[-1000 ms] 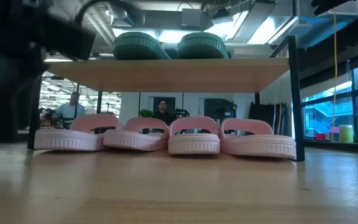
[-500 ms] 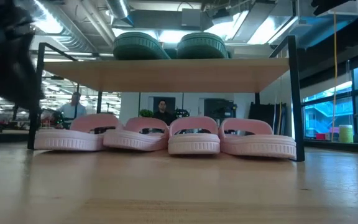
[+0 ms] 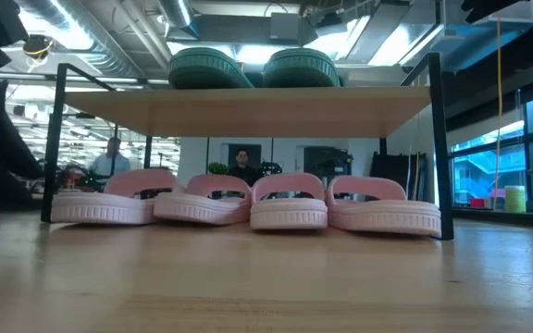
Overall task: Pick and place slides into the shelf
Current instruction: Put the pink slide under the shelf
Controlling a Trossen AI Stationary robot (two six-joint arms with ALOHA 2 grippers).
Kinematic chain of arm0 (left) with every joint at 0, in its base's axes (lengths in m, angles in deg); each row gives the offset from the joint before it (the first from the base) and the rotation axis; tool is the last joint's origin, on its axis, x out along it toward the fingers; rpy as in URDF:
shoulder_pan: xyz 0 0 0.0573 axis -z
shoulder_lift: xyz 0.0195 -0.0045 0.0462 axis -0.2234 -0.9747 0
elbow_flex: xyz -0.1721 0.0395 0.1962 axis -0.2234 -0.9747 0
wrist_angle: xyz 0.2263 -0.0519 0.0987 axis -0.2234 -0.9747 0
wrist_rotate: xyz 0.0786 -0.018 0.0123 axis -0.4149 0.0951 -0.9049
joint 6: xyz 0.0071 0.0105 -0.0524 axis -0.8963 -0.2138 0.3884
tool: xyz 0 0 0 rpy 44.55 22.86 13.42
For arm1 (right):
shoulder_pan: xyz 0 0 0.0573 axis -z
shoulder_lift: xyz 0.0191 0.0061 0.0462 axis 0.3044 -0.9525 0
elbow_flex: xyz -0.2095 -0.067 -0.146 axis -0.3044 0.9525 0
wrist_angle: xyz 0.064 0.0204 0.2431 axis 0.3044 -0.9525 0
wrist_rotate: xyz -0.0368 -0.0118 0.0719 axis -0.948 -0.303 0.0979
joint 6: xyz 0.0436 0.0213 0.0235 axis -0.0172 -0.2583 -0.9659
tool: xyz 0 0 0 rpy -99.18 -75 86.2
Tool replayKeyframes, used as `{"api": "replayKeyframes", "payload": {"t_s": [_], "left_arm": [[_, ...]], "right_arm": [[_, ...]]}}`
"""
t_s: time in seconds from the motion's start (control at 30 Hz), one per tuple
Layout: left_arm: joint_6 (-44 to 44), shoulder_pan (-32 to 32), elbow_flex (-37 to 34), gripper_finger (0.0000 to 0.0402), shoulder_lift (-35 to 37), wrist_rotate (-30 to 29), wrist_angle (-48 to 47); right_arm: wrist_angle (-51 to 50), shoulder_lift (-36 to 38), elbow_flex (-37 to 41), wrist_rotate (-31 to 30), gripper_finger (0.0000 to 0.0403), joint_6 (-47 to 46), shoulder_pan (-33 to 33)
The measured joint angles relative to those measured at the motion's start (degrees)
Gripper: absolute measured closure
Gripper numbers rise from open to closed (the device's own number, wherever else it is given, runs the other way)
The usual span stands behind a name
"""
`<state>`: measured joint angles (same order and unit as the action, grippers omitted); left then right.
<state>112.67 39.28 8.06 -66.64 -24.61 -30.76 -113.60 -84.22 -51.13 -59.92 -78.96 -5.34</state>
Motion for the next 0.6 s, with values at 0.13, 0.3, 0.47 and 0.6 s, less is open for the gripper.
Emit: {"api": "replayKeyframes", "payload": {"t_s": [0.13, 0.3, 0.47, 0.6], "left_arm": [[-2.9, -1.1, 0.0, 0.0243, 0.0, -0.4, -0.1], [-7.5, -2.7, 0.0, 0.0243, -0.1, -0.5, 0.2], [-10.6, -4.5, 0.0, 0.0243, -0.1, -0.5, 0.3], [-12.1, -5.7, 0.0, 0.0243, -0.1, -0.5, 0.4]], "right_arm": [[0.0, 0.0, 0.0, 0.0, 0.0150, 0.0, 0.0], [0.0, 0.0, 0.0, -0.1, 0.0150, 0.0, 0.0], [0.0, 0.0, 0.0, -0.1, 0.0150, 0.0, 0.0], [0.0, 0.0, 0.0, -0.1, 0.0150, 0.0, 0.0]]}}
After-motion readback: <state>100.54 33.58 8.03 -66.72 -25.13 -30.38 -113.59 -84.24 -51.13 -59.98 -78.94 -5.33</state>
